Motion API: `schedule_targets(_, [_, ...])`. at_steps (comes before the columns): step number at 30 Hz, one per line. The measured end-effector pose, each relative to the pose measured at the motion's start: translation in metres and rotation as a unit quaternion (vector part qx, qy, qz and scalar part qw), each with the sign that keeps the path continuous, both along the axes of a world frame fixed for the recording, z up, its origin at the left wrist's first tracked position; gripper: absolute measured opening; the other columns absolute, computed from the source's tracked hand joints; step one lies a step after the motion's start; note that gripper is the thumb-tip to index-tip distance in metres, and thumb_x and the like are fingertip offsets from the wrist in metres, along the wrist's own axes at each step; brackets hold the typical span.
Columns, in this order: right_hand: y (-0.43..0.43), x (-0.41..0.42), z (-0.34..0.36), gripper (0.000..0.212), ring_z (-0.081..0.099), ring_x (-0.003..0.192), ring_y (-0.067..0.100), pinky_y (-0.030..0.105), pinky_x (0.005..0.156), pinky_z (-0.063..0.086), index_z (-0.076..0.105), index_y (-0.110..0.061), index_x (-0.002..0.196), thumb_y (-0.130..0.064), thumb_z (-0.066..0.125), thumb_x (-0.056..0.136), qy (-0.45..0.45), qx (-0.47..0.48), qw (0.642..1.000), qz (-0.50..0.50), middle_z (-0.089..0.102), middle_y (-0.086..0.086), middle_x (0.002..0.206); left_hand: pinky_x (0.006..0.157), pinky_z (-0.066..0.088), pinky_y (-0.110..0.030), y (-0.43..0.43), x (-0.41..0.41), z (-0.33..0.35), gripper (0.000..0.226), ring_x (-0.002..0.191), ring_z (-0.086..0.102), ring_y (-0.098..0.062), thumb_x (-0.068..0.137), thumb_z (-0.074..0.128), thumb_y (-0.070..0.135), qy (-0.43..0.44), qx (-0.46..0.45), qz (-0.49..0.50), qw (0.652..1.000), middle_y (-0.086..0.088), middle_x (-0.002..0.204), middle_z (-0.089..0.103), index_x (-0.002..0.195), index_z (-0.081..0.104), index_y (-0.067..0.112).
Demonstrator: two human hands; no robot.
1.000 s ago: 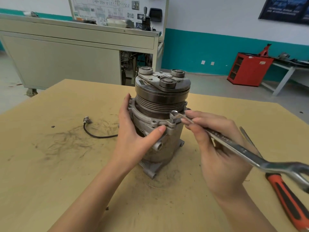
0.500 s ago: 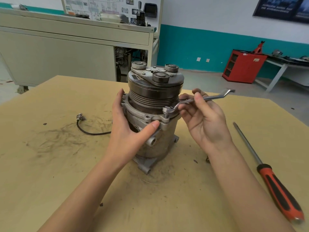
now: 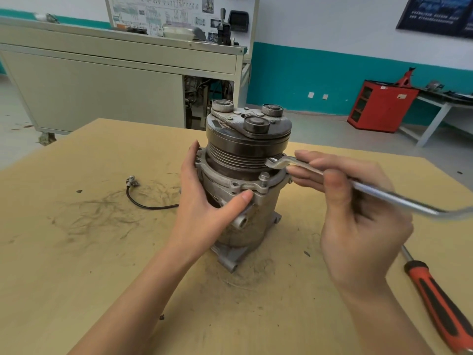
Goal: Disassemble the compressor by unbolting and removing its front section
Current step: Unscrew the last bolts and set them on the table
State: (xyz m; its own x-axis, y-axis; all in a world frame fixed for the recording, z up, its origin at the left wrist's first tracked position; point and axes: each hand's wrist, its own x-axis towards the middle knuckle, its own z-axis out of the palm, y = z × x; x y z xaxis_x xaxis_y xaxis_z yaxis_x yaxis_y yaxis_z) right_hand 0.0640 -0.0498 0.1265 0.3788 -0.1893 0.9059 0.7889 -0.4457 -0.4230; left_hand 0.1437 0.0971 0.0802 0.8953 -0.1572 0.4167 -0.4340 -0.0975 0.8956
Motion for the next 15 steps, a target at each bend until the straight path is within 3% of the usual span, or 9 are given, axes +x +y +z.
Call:
schedule_targets(5, [0.001, 0.001, -0.011, 0.018, 0.069, 0.094, 0.022, 0.045, 0.075, 0.056, 0.058, -0.015, 0.105, -0.028, 0.048, 0.098, 0.012, -0.027, 0.999, -0.018, 0.066, 0.000, 0.099, 0.116, 0.031, -0.039, 0.000, 0.000, 0.000, 0.112, 0.138, 0.031, 0.000, 0.061, 0.071, 0.061, 0.001, -0.004, -0.003, 1.000, 0.012, 0.153, 0.029, 0.151, 0.009, 0.036])
schedule_targets(11, [0.010, -0.001, -0.020, 0.025, 0.067, 0.097, 0.016, 0.028, 0.082, 0.053, 0.062, -0.007, 0.098, -0.027, 0.046, 0.099, -0.007, -0.083, 0.995, -0.060, 0.069, 0.011, 0.095, 0.116, 0.030, -0.039, -0.001, -0.001, 0.000, 0.114, 0.140, 0.030, -0.003, 0.060, 0.070, 0.060, 0.001, -0.004, -0.003, 1.000, 0.009, 0.154, 0.027, 0.152, 0.008, 0.032])
schedule_targets(15, [0.009, 0.003, -0.018, 0.013, 0.070, 0.087, 0.022, 0.037, 0.075, 0.056, 0.056, -0.015, 0.095, -0.018, 0.044, 0.099, 0.017, 0.021, 0.999, 0.021, 0.066, 0.009, 0.095, 0.117, 0.030, -0.038, 0.000, -0.001, 0.000, 0.114, 0.139, 0.030, 0.000, 0.060, 0.071, 0.061, 0.002, -0.005, -0.002, 1.000, 0.011, 0.154, 0.027, 0.151, 0.008, 0.034])
